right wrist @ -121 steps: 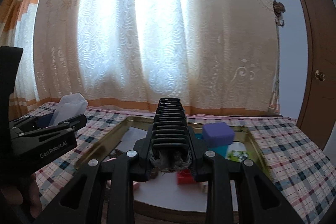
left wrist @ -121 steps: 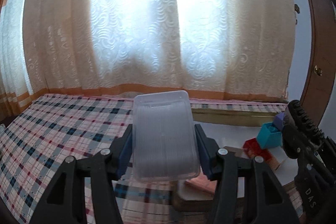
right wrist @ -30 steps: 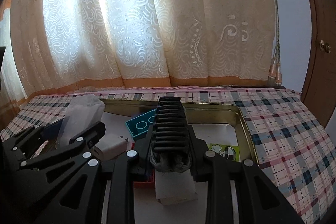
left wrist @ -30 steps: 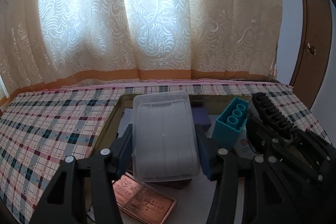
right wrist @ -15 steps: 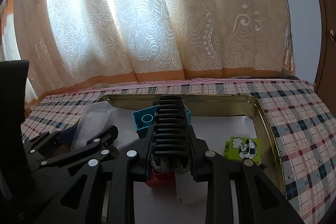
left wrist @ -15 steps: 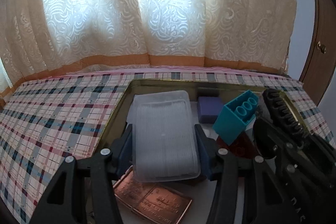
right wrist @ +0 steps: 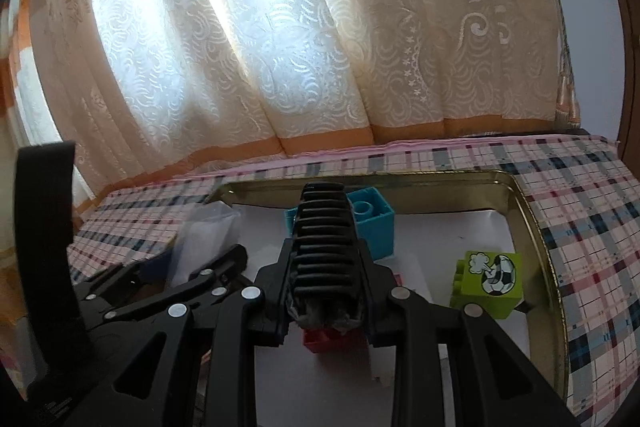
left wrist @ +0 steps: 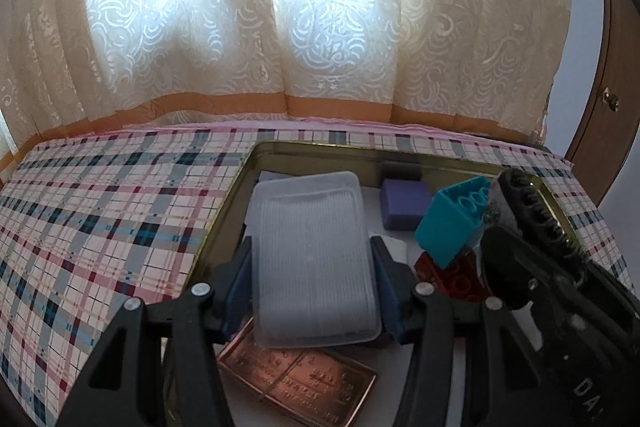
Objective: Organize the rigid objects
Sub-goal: 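Lower and open both grippers, releasing the plastic box and clipper into the tray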
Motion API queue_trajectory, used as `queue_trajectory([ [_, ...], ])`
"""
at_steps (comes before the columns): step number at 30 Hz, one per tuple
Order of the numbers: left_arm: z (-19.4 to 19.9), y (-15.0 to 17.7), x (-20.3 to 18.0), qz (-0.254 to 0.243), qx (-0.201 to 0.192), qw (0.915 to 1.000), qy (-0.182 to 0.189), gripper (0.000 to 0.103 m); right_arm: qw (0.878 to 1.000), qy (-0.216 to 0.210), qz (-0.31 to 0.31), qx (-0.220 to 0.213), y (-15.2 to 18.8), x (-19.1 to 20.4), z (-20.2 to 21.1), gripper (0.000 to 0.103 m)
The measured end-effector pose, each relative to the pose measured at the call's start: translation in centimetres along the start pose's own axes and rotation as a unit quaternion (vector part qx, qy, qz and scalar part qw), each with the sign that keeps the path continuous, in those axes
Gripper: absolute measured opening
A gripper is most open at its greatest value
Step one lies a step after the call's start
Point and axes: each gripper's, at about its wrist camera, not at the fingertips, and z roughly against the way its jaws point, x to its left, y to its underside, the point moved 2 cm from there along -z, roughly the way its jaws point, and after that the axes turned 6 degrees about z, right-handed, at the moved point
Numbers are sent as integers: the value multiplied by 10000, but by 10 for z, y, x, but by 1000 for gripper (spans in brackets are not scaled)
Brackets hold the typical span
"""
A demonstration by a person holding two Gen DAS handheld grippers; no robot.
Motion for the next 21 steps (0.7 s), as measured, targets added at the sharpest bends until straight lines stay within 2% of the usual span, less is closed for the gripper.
queue_trajectory([
  [2, 2, 1, 0, -31, -5, 10000, 13, 54, 9999, -132, -8, -50, -2, 4, 3, 30],
  [6, 3, 5, -9, -303, -203, 9991, -222, 54, 9997, -244, -32, 96, 0, 13, -6, 30],
  [8, 2, 5, -12, -431, -289, 9981, -328, 54, 9998, -145, 20, 112, 2, 14, -8, 31],
  [21, 0, 6, -16, -539, -309, 9978, -232, 54, 9997, -104, -183, 79, 7, 3, -9, 32],
])
